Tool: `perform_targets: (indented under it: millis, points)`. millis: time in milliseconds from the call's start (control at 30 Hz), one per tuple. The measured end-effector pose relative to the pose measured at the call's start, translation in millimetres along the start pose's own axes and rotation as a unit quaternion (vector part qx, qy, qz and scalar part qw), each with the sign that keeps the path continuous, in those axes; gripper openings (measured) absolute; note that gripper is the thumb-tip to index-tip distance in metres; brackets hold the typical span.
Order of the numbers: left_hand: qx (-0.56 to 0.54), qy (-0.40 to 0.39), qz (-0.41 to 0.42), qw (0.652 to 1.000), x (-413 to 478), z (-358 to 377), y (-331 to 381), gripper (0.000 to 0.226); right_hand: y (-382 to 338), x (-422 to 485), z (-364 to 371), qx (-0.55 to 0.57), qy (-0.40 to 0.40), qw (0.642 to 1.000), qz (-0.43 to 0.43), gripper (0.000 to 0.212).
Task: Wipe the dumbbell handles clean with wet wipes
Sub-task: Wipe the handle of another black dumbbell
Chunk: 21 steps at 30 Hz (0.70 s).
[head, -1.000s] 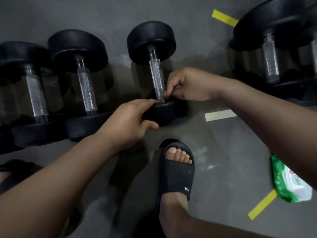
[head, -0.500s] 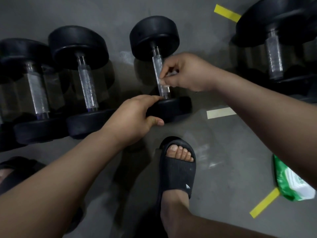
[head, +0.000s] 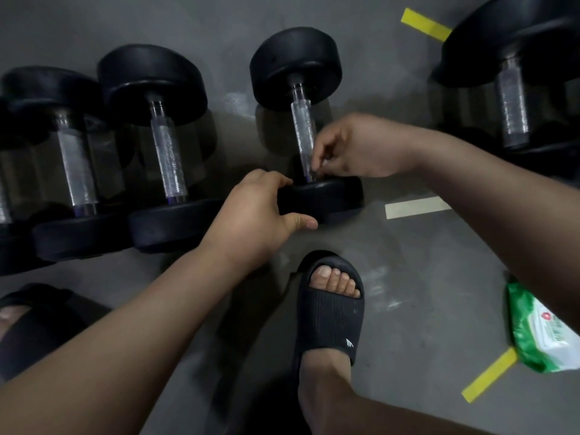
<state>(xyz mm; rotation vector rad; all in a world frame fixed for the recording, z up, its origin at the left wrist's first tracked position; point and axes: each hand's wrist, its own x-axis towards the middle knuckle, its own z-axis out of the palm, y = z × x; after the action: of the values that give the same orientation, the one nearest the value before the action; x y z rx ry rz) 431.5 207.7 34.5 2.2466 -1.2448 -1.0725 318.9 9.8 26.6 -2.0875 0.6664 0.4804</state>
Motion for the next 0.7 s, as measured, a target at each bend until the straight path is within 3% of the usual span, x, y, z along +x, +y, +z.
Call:
perform_targets:
  millis: [67,233,400,533,700]
  points:
    - [-0.004,0.005,-0.012,1.000,1.1,-0.4,1.3,0.078,-1.5,-1.0,-1.9,-0.039,-0.012,0.999,-0.005,0.009]
    - [-0.013,0.005,-0.010,1.000,3.7,0.9,10.0,0.074,14.3,6.2,-0.1,0.064,0.112,0.992,0.011,0.009]
    - [-0.029,-0.011,-0.018,0.999,12.6,-1.1,15.4,0.071,10.0,-7.7,0.9,-0.024,0.035,0.999,-0.018,0.010]
    - [-0.039,-0.010,-0.007,0.999,12.6,0.3,21.2,0.067,11.4,8.3,-3.8,0.063,0.163,0.985,0.001,0.011]
    - [-0.052,-0.034,0.004,0.998,13.0,-0.4,18.7,0.056,11.8,9.4,9.3,0.091,0.233,0.968,0.019,0.011]
